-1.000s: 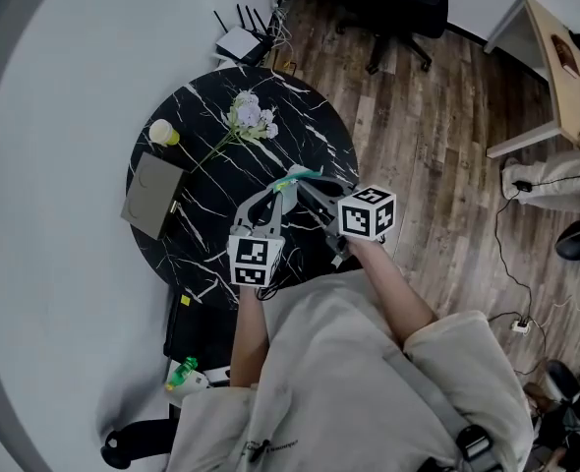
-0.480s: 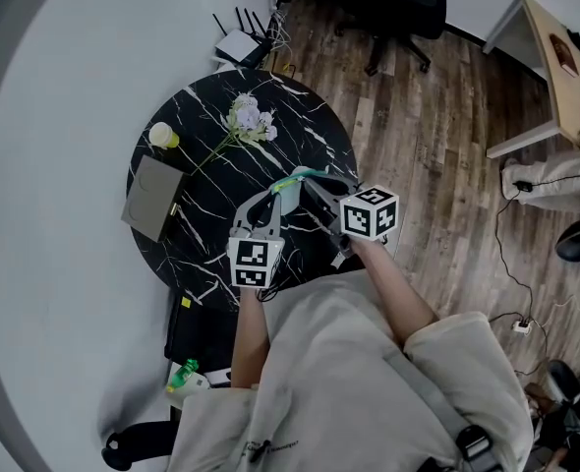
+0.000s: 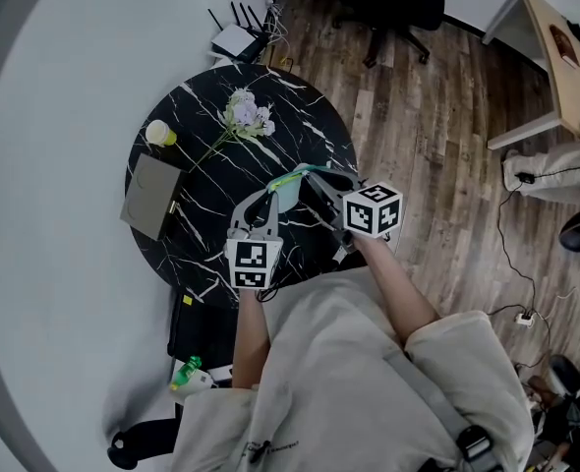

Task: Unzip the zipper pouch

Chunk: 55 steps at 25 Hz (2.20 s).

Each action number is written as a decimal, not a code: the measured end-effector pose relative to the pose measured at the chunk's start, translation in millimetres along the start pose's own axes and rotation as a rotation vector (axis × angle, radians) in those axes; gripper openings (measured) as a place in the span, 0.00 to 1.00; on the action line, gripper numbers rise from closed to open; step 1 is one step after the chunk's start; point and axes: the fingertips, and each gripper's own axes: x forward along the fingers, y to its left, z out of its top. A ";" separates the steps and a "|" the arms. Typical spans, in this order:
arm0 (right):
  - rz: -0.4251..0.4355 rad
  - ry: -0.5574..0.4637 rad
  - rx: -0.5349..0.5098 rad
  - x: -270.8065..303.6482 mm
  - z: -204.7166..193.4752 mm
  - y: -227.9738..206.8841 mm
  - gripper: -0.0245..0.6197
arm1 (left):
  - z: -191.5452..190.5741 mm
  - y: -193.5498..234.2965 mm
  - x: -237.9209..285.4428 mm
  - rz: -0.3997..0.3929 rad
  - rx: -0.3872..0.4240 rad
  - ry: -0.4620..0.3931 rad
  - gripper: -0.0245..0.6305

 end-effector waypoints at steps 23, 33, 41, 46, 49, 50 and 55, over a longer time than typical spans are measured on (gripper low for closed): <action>-0.112 -0.007 -0.046 -7.6 6.9 -27.7 0.06 | 0.6 9.6 -6.8 0.026 -0.020 -0.013 0.08; -0.172 -0.033 -0.022 -20.3 9.0 -45.4 0.05 | 2.1 14.6 -11.4 0.036 -0.023 -0.022 0.08; -0.180 -0.041 -0.025 -24.2 11.1 -44.8 0.06 | 6.7 13.5 -15.4 0.036 -0.028 -0.032 0.08; -0.188 -0.030 -0.026 -23.3 4.6 -46.0 0.07 | 5.4 13.1 -15.9 0.031 -0.041 -0.037 0.08; -0.195 -0.026 -0.041 -24.7 4.0 -44.9 0.11 | 5.0 12.8 -16.6 0.030 -0.054 -0.041 0.08; -0.191 -0.025 -0.045 -25.0 3.8 -43.2 0.11 | 4.5 13.2 -17.1 0.032 -0.058 -0.040 0.08; -0.124 0.001 -0.098 -19.2 -4.3 -21.7 0.13 | -0.3 18.3 -21.2 0.050 -0.088 -0.041 0.08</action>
